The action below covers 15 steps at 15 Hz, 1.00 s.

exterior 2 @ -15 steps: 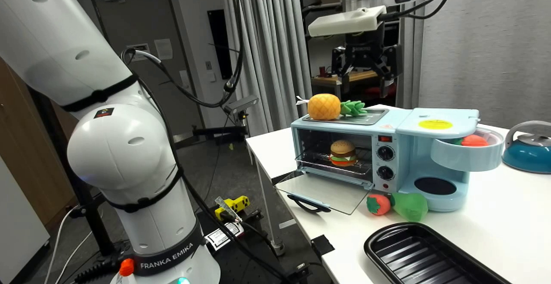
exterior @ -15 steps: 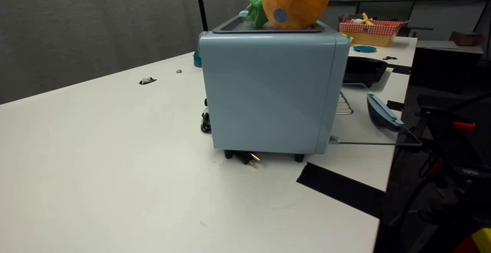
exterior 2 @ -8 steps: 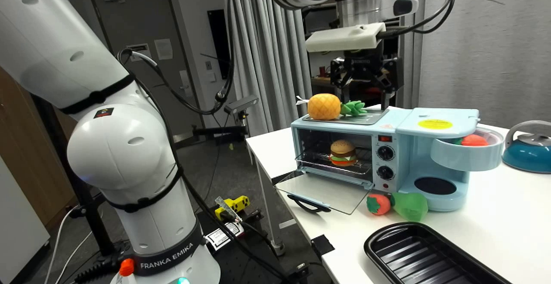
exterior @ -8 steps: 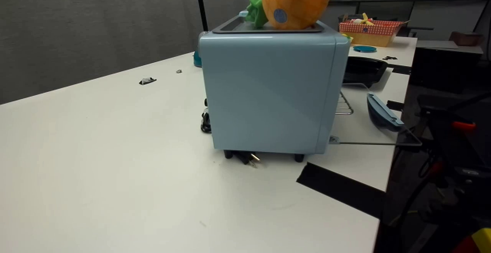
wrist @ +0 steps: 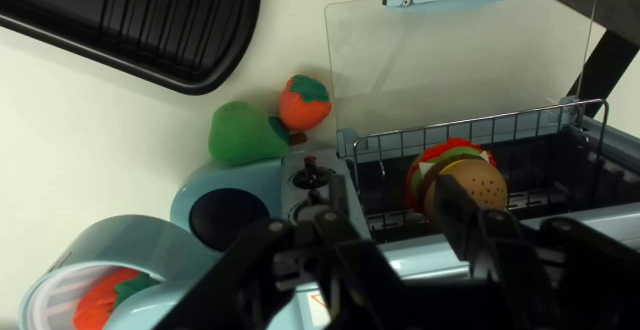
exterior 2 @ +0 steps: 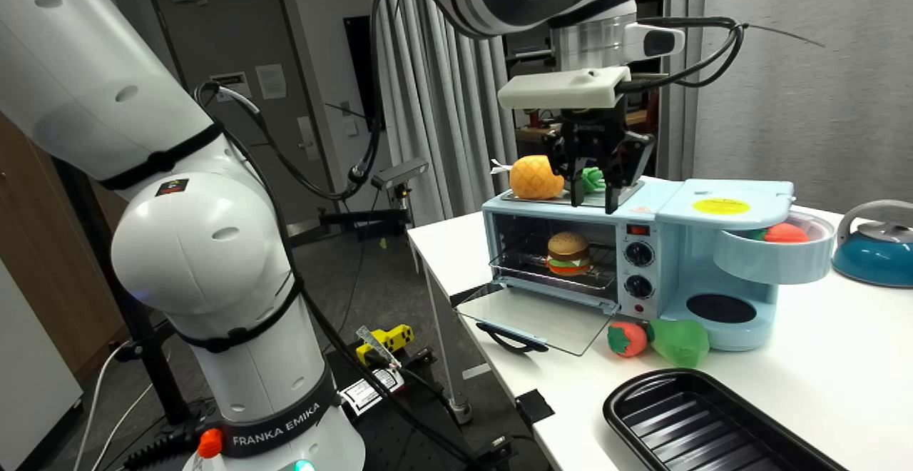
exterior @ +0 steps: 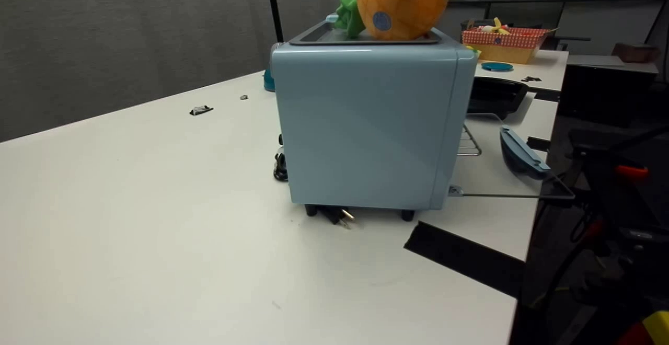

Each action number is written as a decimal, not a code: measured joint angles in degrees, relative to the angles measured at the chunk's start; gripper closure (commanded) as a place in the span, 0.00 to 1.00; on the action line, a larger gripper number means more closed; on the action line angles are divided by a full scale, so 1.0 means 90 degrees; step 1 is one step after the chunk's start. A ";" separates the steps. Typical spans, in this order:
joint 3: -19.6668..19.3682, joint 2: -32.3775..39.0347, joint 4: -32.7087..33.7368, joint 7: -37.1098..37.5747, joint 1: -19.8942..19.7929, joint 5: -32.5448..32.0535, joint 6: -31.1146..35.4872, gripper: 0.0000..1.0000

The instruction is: Press the button atop the oven, flip the switch on the front of the oven, push in the oven rack, flip the switch again, and then close the oven door

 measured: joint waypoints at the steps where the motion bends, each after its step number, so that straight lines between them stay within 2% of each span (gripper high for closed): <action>1: 0.0002 0.0023 0.0003 0.0002 0.0000 -0.0026 0.0000 0.89; 3: 0.0017 0.0078 0.0014 0.0005 0.0003 -0.0086 0.0000 1.00; 9: 0.0151 0.0460 0.0115 0.0091 0.0010 -0.0292 0.0035 1.00; 15: 0.0237 0.1154 0.0499 0.0167 0.0011 -0.0345 0.0423 1.00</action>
